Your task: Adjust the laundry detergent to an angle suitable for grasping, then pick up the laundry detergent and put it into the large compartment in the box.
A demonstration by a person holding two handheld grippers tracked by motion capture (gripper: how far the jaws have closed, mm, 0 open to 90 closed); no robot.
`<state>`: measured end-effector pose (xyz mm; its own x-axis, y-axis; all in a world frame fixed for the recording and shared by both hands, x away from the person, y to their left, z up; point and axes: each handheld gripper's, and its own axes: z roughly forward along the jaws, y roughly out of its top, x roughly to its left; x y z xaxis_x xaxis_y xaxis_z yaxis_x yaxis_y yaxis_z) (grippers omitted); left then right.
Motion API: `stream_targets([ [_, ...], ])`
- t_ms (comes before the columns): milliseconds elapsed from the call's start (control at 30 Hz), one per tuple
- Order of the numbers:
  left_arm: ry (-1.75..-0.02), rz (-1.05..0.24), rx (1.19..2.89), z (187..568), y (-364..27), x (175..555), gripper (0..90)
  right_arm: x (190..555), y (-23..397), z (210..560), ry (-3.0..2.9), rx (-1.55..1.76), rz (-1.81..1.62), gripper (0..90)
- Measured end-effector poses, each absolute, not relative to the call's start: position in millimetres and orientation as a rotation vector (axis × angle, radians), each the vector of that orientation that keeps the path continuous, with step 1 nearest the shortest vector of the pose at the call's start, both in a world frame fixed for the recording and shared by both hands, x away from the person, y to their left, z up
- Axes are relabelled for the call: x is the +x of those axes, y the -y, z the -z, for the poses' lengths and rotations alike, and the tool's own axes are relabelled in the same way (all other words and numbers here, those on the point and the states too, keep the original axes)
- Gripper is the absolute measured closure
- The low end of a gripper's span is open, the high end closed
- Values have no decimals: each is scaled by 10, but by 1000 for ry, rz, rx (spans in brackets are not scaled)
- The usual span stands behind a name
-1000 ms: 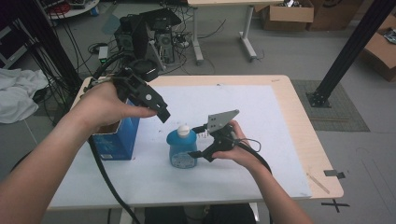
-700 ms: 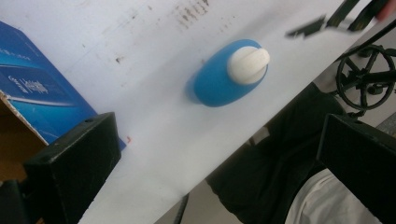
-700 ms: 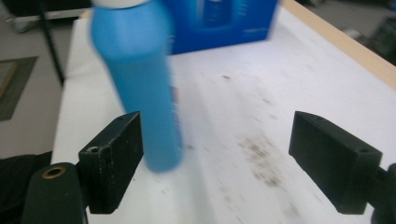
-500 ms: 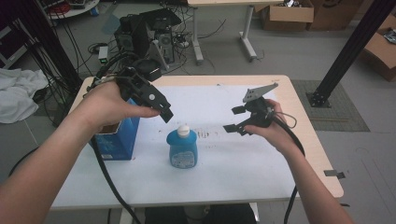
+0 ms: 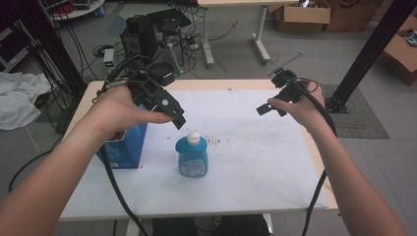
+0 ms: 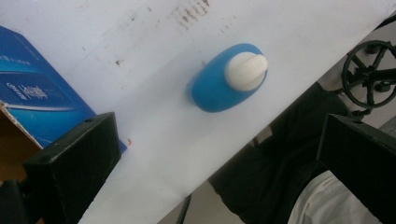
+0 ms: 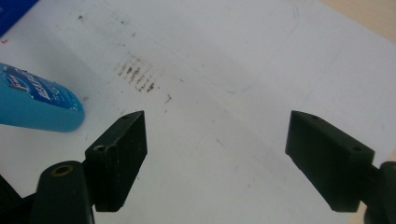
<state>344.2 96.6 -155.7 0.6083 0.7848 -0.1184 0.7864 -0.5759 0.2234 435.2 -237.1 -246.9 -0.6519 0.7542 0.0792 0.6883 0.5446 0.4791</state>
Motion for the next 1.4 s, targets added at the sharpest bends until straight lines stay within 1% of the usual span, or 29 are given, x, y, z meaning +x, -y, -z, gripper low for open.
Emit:
stream_targets([
  [33, -1281, 8, 2586, 1556, -956, 3440, 1, 4371, 2374, 2433, -2644, 1261, -697, 226],
  [100, -1277, 6, 2585, 1558, -932, 3430, 1, 4408, 2384, 2360, -2655, 1296, -654, 208],
  [267, -1272, -4, 2596, 1549, -886, 3430, 1, 4498, 2442, 2185, -2658, 1437, -553, 207],
  [500, -1266, -20, 2599, 1513, -853, 3417, 1, 4585, 2510, 1955, -2624, 1522, -448, 191],
  [767, -1273, -19, 2609, 1532, -876, 3419, 1, 4612, 2494, 1853, -2608, 1535, -394, 192],
  [1000, -1252, -15, 2606, 1543, -845, 3431, 1, 4605, 2499, 1855, -2619, 1521, -395, 186],
  [1067, -1244, -35, 2603, 1541, -835, 3438, 1, 4603, 2504, 1862, -2618, 1523, -396, 184],
  [1300, -1132, -56, 2630, 1506, -835, 3434, 1, 4607, 2508, 1866, -2631, 1504, -403, 185],
  [1400, -988, -26, 2666, 1494, -824, 3429, 1, 4613, 2513, 1870, -2635, 1498, -401, 186],
])
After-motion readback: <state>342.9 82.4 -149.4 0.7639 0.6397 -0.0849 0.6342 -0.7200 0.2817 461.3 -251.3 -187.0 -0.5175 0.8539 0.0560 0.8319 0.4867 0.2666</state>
